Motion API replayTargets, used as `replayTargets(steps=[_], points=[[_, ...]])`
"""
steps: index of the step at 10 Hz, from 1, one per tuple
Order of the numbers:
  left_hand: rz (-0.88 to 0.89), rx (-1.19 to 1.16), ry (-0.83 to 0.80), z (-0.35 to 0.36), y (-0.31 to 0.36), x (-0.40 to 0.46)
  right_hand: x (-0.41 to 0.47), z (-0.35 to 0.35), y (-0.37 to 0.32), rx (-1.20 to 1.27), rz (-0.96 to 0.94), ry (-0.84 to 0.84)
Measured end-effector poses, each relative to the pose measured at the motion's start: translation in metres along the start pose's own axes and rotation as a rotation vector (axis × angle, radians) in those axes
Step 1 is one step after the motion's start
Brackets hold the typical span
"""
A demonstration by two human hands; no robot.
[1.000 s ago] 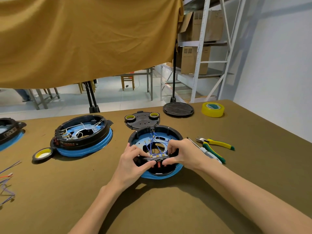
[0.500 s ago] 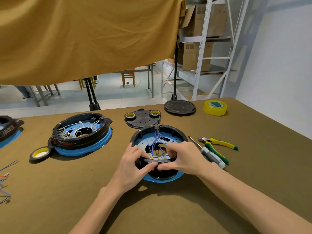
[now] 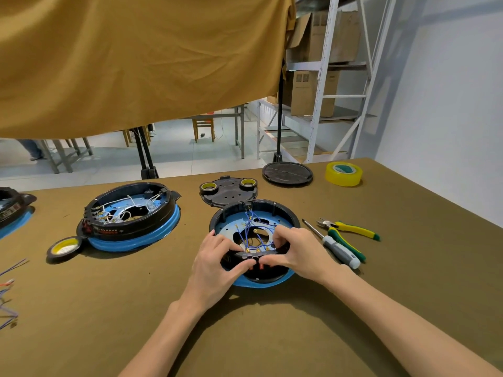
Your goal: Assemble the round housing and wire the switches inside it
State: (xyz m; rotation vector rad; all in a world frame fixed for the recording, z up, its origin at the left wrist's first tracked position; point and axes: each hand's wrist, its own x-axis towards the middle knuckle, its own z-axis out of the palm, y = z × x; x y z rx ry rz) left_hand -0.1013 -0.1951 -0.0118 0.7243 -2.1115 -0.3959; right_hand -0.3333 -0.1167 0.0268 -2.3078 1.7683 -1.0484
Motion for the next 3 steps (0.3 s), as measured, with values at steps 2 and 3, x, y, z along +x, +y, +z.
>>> replayTargets(steps=[2, 3], points=[[-0.08, -0.053, 0.034, -0.004, -0.004, -0.006, -0.014, -0.043, -0.026, 0.221, 0.091, 0.266], [-0.115, -0.104, 0.024, -0.006, -0.003, -0.008, -0.021, -0.096, -0.052, 0.312, -0.006, 0.57]])
